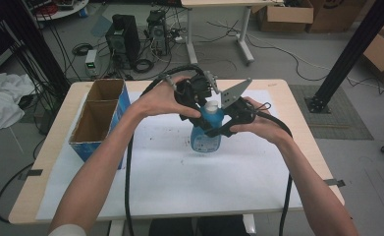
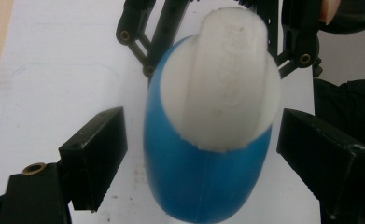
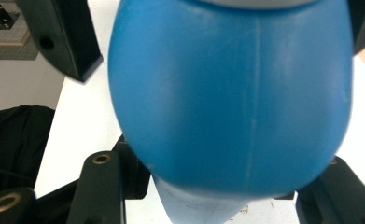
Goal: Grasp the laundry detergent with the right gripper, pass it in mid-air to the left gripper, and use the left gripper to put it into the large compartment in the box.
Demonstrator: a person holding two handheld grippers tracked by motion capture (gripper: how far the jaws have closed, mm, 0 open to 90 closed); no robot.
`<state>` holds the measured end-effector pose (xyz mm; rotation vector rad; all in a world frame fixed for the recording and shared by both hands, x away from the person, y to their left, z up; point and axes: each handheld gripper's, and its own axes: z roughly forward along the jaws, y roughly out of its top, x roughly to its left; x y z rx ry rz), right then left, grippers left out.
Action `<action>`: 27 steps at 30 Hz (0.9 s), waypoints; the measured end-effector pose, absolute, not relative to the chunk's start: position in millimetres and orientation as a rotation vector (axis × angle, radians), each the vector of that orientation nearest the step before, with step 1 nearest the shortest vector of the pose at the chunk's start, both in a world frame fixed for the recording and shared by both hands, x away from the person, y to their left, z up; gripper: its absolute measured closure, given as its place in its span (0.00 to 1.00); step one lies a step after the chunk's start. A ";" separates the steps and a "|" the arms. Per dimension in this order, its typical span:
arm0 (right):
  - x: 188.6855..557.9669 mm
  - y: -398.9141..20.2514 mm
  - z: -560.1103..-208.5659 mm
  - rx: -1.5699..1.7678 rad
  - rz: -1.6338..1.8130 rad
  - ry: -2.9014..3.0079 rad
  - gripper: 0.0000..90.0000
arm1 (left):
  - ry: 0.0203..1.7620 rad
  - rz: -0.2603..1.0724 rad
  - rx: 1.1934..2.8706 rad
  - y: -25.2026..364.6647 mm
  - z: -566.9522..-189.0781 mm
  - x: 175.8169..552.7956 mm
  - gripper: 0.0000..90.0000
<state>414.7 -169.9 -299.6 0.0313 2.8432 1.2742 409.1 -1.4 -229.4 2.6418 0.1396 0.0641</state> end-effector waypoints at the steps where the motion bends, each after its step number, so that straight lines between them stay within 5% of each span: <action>1: 414.8 -169.8 -299.8 0.031 1.279 2.842 0.51 | 0.143 0.064 2.642 -2.0 -230.6 409.3 0.19; 27: 414.7 -166.6 -302.5 0.032 1.270 2.847 0.51 | 0.147 0.074 2.641 -2.5 -233.8 410.4 0.29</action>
